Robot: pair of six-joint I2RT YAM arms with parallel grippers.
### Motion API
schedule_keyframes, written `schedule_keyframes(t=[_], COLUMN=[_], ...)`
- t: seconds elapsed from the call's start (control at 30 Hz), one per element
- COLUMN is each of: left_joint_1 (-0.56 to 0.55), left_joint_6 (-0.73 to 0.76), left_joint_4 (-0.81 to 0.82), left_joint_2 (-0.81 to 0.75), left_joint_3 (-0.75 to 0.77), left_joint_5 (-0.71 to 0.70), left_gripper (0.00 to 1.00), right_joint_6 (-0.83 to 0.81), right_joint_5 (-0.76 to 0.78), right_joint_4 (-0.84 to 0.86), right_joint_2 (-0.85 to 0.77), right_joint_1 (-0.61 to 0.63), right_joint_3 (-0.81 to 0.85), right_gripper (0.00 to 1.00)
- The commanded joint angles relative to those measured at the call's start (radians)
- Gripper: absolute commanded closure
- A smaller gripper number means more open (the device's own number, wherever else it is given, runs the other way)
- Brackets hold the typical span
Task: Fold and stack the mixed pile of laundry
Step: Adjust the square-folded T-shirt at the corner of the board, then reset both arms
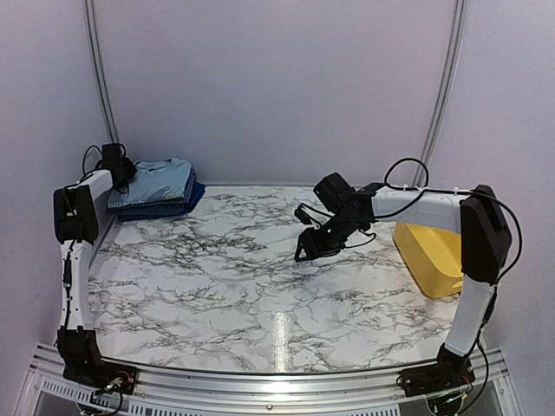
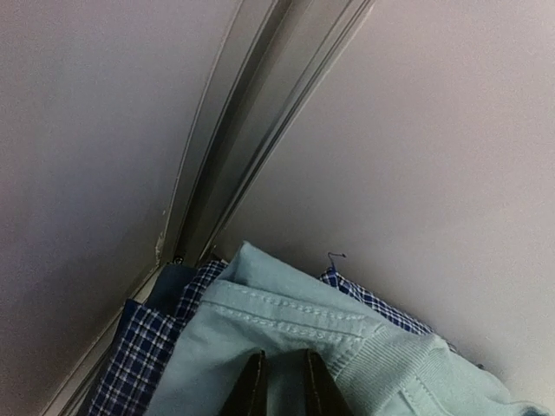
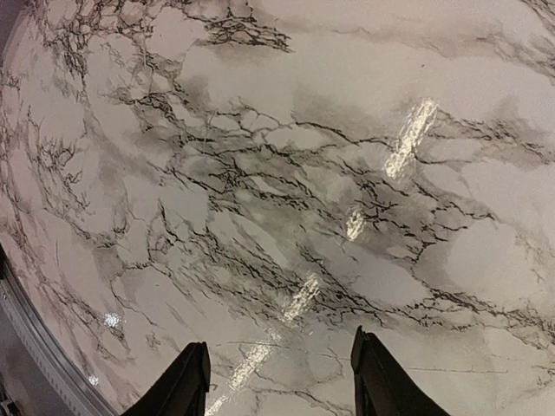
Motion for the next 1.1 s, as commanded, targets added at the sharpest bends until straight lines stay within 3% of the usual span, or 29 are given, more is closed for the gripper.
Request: schedule_keyframes(t=[0.0,0.2,0.27,0.37,0.43,0.47,0.63,0.8,0.93,1.07], left_joint_1=[0.006,0.006,0.001,-0.014,-0.024,-0.028,-0.042,-0.077,-0.147,-0.288], left_joint_6=[-0.018,0.043,0.083,0.147,0.189,0.205,0.234,0.136,0.145,0.241], left_joint_4=[0.011,-0.010,-0.011,-0.046,-0.072,-0.081,-0.141,-0.219,-0.290,-0.404], left_joint_2=[0.086,0.023,-0.045,-0.158,-0.239,-0.299,-0.485,-0.657,-0.785,-0.879], left_joint_3=[0.080,0.040,0.001,-0.042,-0.086,-0.113,-0.193,-0.282,-0.379,-0.446], left_joint_5=[-0.006,-0.030,-0.053,-0.106,-0.133,-0.134,-0.035,0.028,0.036,-0.004], left_gripper=[0.81,0.75,0.65,0.43,0.12,0.03,0.01,0.01,0.01,0.01], right_joint_6=[-0.015,-0.015,-0.020,-0.039,-0.052,-0.059,-0.097,-0.136,-0.165,-0.171], right_joint_5=[0.029,0.032,0.036,0.057,0.072,0.079,0.110,0.144,0.159,0.149], right_joint_4=[-0.028,-0.031,-0.030,-0.033,-0.034,-0.033,-0.030,-0.017,-0.013,0.019], right_joint_2=[-0.021,-0.032,-0.035,-0.038,-0.045,-0.052,-0.104,-0.185,-0.267,-0.375], right_joint_1=[-0.008,-0.009,-0.010,-0.012,-0.021,-0.030,-0.092,-0.156,-0.205,-0.238], right_joint_3=[0.003,0.003,0.011,0.041,0.063,0.075,0.123,0.151,0.135,0.061], right_gripper=[0.48,0.48,0.48,0.46,0.44,0.43,0.39,0.33,0.27,0.22])
